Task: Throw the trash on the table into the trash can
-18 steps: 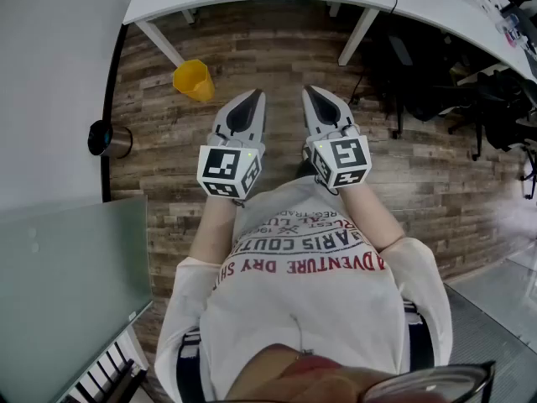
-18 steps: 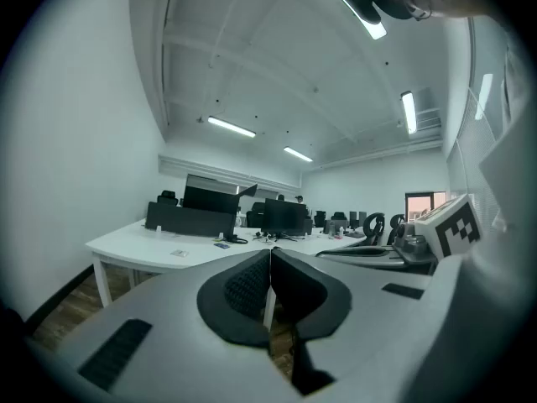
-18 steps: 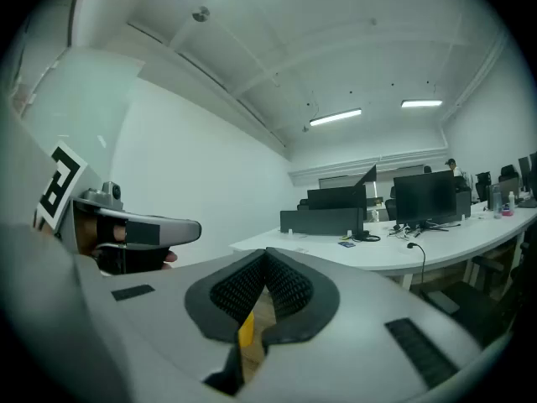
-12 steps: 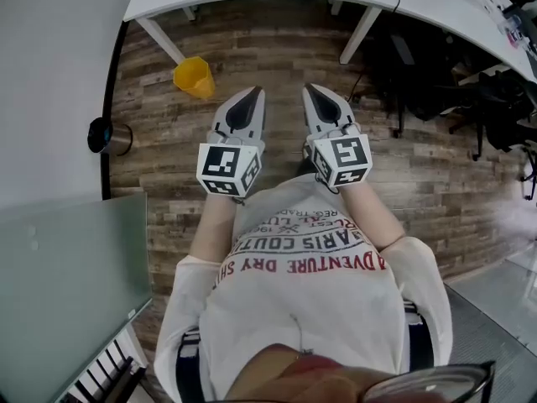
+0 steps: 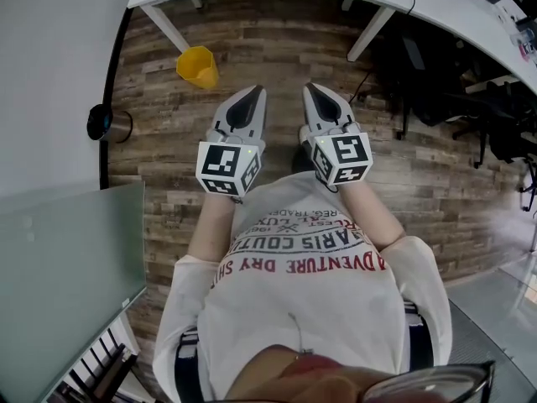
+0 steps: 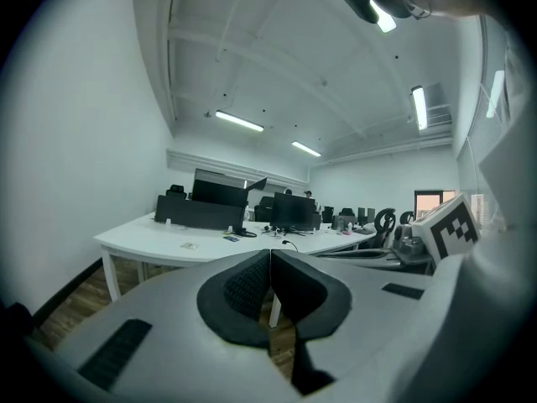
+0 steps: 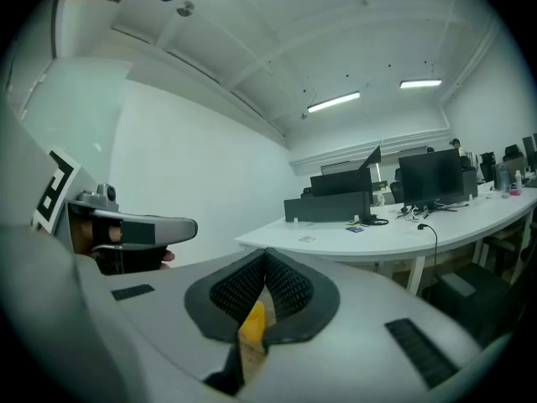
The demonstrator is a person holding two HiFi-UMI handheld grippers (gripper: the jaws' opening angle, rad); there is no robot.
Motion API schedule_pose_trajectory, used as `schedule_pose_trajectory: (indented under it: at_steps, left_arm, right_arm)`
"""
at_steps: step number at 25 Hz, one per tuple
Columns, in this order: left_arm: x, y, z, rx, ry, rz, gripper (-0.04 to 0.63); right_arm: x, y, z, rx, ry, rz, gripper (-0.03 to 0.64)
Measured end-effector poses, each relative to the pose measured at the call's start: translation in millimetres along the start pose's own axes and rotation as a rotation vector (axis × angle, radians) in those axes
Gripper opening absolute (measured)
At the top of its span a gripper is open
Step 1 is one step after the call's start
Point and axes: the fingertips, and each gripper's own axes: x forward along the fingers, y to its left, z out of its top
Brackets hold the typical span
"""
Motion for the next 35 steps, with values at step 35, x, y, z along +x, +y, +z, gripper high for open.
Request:
schedule_pose_trajectory:
  at_steps: [35]
  left_arm:
    - [342.0,197.4,29.3,-0.12,0.099,0.323,0.023]
  right_arm:
    - [355.3,-266.8,24.8,0.12,0.221,0.183,0.026]
